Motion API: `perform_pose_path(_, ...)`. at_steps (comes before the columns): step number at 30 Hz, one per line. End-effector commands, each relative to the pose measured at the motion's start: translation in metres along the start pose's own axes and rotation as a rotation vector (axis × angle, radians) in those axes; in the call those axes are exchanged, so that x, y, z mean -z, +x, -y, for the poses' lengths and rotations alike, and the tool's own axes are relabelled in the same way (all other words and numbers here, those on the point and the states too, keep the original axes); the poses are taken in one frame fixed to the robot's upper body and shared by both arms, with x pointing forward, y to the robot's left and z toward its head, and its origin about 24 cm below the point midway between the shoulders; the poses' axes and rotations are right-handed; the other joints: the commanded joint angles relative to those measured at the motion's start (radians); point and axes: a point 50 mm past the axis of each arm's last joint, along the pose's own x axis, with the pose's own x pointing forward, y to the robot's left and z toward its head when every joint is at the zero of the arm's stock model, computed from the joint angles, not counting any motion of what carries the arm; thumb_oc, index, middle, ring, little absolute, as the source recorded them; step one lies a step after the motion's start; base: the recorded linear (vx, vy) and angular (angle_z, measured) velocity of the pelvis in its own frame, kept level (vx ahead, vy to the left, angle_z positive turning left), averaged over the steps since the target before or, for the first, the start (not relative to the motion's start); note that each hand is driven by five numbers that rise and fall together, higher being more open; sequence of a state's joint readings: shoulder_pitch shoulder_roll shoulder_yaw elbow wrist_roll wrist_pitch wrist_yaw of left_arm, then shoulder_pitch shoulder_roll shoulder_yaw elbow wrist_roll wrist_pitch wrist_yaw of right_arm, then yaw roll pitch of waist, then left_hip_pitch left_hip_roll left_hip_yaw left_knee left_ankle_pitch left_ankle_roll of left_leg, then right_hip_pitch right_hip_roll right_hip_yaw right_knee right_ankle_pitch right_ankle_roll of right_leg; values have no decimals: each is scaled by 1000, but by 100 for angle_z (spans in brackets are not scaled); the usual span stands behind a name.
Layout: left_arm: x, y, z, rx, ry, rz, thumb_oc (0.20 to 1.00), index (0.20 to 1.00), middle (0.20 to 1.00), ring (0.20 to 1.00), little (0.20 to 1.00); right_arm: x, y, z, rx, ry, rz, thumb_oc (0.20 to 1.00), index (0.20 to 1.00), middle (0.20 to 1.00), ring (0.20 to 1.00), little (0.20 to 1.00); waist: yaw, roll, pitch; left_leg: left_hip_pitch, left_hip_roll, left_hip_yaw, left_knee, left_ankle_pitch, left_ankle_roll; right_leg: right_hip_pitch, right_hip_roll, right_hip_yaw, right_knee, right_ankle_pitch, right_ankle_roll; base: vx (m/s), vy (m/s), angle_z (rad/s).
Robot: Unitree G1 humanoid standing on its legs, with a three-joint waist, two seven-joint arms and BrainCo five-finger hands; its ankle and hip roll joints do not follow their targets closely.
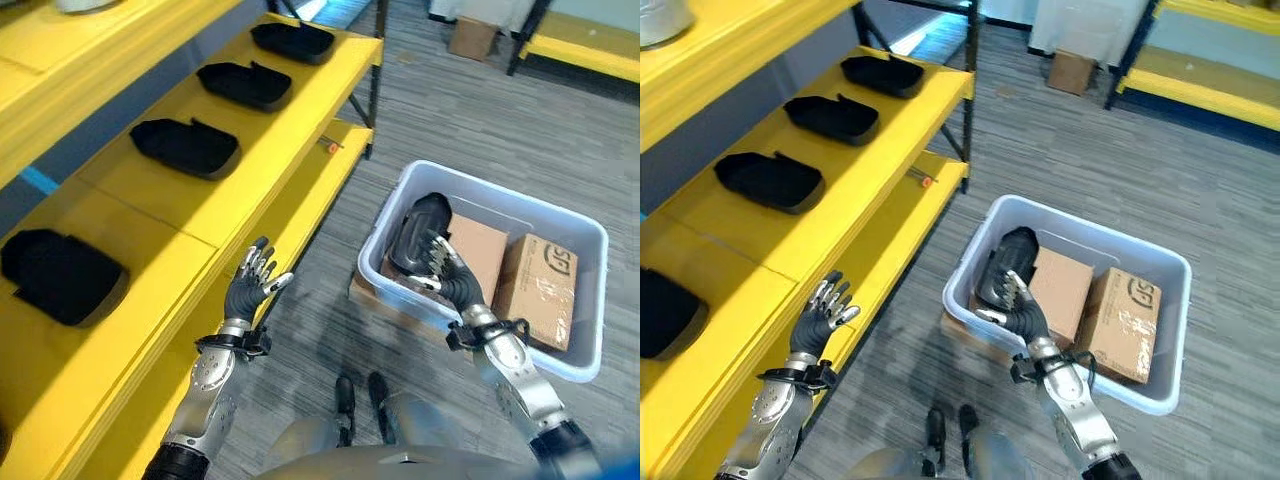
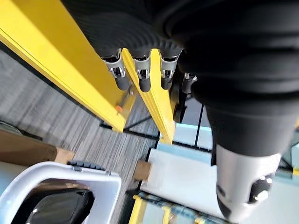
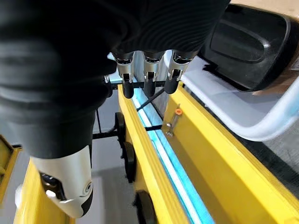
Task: Move parts from the plastic box to the shelf.
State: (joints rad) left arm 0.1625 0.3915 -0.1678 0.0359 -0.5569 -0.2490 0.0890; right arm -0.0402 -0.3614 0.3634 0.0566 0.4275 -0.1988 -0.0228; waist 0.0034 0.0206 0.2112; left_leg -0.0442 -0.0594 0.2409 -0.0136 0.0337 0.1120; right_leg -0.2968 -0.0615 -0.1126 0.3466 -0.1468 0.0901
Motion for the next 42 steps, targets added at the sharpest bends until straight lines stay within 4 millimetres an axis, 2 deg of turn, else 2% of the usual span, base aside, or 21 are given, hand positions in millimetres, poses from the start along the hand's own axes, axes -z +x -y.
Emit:
perform_pose_path(1, -19, 0, -3, -14, -5, 108, 1000, 1000, 1000, 1000, 1000, -12, 7, -8, -31, -16, 76, 1000, 1000, 1000, 1000, 1000, 22, 2, 7, 29, 49, -60, 35, -101, -58, 127, -122, -180, -222, 197, 27, 45, -15, -84)
perform_pose_path(7, -19, 0, -2, -14, -6, 107, 1000, 1000, 1000, 1000, 1000, -12, 7, -8, -31, -16, 76, 1000, 1000, 1000, 1000, 1000, 24, 4, 11, 36, 50, -59, 35, -104, -58, 133, -120, -179, -222, 196, 28, 80, -58, -36)
perform_pose_path(8, -13, 7, 7, -4, -12, 97, 1000, 1000, 1000, 1000, 1000, -17, 7, -1, -2, -47, 92, 1000, 1000, 1000, 1000, 1000, -14, -40, -20, 115, 43, -24, 17, -159, -79, 127, -144, -167, -380, 323, 72, 590, -502, -18)
perform_pose_path(10, -9, 12, 15, 5, -34, 86, 1000, 1000, 1000, 1000, 1000, -18, 0, 11, 49, -65, 92, 1000, 1000, 1000, 1000, 1000, -45, -42, -42, 128, 94, -38, 53, -181, -114, 148, -115, -171, -331, 271, 46, 545, -538, -60)
perform_pose_path(14, -7, 14, 22, 31, -49, 76, 1000, 1000, 1000, 1000, 1000, -16, -6, 19, 89, -49, 79, 1000, 1000, 1000, 1000, 1000, -63, -36, -43, 111, 135, -51, 137, -178, -139, 168, -86, -175, -315, 222, 16, 166, -241, -4)
perform_pose_path(15, -10, 15, 24, 35, -58, 88, 1000, 1000, 1000, 1000, 1000, -19, -10, 22, 94, -42, 90, 1000, 1000, 1000, 1000, 1000, -66, -36, -31, 58, 154, -62, 282, -133, -166, 180, -68, -169, -310, 197, -10, 80, -216, -14)
perform_pose_path(17, -9, 14, 26, 44, -68, 86, 1000, 1000, 1000, 1000, 1000, -19, -12, 25, 94, -56, 87, 1000, 1000, 1000, 1000, 1000, -58, -39, -6, -9, 152, -93, 437, -85, -191, 192, -57, -168, -299, 177, -38, 66, -191, 7)
perform_pose_path(18, -9, 14, 26, 44, -68, 86, 1000, 1000, 1000, 1000, 1000, -19, -12, 25, 94, -56, 87, 1000, 1000, 1000, 1000, 1000, -58, -39, -6, -9, 152, -93, 437, -85, -191, 192, -57, -168, -299, 177, -38, 38, -101, -18)
perform_pose_path(19, -10, 15, 28, 54, -66, 88, 1000, 1000, 1000, 1000, 1000, -20, -12, 27, 101, -67, 91, 1000, 1000, 1000, 1000, 1000, -50, -47, 14, -50, 141, -138, 462, -52, -194, 191, -53, -158, -290, 161, -48, 30, -48, -31)
perform_pose_path(21, -11, 15, 28, 52, -75, 86, 1000, 1000, 1000, 1000, 1000, -20, -12, 28, 110, -69, 87, 1000, 1000, 1000, 1000, 1000, -44, -59, 26, -74, 175, -146, 389, -65, -177, 193, -59, -142, -282, 150, -40, 82, 17, -13)
perform_pose_path(22, -11, 15, 27, 36, -79, 88, 1000, 1000, 1000, 1000, 1000, -19, -12, 29, 119, -75, 88, 1000, 1000, 1000, 1000, 1000, -38, -68, 33, -80, 217, -161, 294, -55, -175, 192, -71, -128, -271, 140, -27, 137, 284, 3)
perform_pose_path(23, -15, 16, 26, 18, -81, 110, 1000, 1000, 1000, 1000, 1000, -19, -9, 30, 138, -79, 90, 1000, 1000, 1000, 1000, 1000, -28, -59, 54, -102, 324, -196, 91, 60, -200, 171, -88, -96, -245, 123, -9, 100, 262, -17)
perform_pose_path(24, -15, 16, 26, 17, -82, 111, 1000, 1000, 1000, 1000, 1000, -19, -8, 30, 138, -80, 91, 1000, 1000, 1000, 1000, 1000, -28, -59, 54, -96, 326, -194, 77, 69, -203, 167, -87, -95, -241, 120, -10, 94, 296, -25)
perform_pose_path(26, -18, 19, 25, 7, -68, 127, 1000, 1000, 1000, 1000, 1000, -23, -4, 32, 152, -94, 107, 1000, 1000, 1000, 1000, 1000, -22, -41, 62, -107, 381, -197, -15, 151, -228, 145, -105, -72, -209, 112, 9, 89, 268, -48)
perform_pose_path(27, -21, 21, 27, 9, -68, 139, 1000, 1000, 1000, 1000, 1000, -24, -4, 34, 163, -96, 112, 1000, 1000, 1000, 1000, 1000, -22, -35, 68, -102, 398, -181, -17, 168, -236, 134, -117, -65, -191, 113, 16, 89, 347, -58)
perform_pose_path(28, -22, 21, 27, 15, -75, 147, 1000, 1000, 1000, 1000, 1000, -23, -4, 34, 164, -87, 107, 1000, 1000, 1000, 1000, 1000, -22, -28, 69, -76, 395, -156, -2, 111, -231, 118, -120, -51, -170, 106, 24, 72, 347, -67)
perform_pose_path(29, -22, 22, 27, 21, -61, 147, 1000, 1000, 1000, 1000, 1000, -21, -4, 32, 166, -87, 102, 1000, 1000, 1000, 1000, 1000, -23, -24, 67, -70, 392, -140, 1, 100, -237, 108, -121, -37, -170, 121, 31, 124, 461, -97)
perform_pose_path(31, -27, 25, 30, 55, -44, 165, 1000, 1000, 1000, 1000, 1000, -20, -6, 30, 172, -58, 107, 1000, 1000, 1000, 1000, 1000, -28, -38, 76, -81, 354, -94, 73, 40, -234, 128, -156, -18, -217, 171, 65, 144, 432, -88)
perform_pose_path(33, -33, 28, 30, 62, -21, 191, 1000, 1000, 1000, 1000, 1000, -21, -6, 27, 163, -54, 111, 1000, 1000, 1000, 1000, 1000, -32, -53, 90, -94, 333, -62, 117, 7, -234, 141, -185, -13, -256, 205, 81, 57, 249, -27)
perform_pose_path(38, -48, 44, 35, 67, 25, 253, 1000, 1000, 1000, 1000, 1000, -19, -3, 18, 131, -26, 105, 1000, 1000, 1000, 1000, 1000, -35, -85, 110, -139, 309, -50, 179, -33, -233, 147, -220, -25, -316, 247, 93, 31, 138, 0)
perform_pose_path(42, -53, 54, 42, 72, 84, 280, 1000, 1000, 1000, 1000, 1000, -20, -2, 14, 108, -20, 110, 1000, 1000, 1000, 1000, 1000, -44, -104, 119, -162, 302, -47, 183, -36, -234, 138, -225, -32, -331, 258, 95, 29, 65, 9)
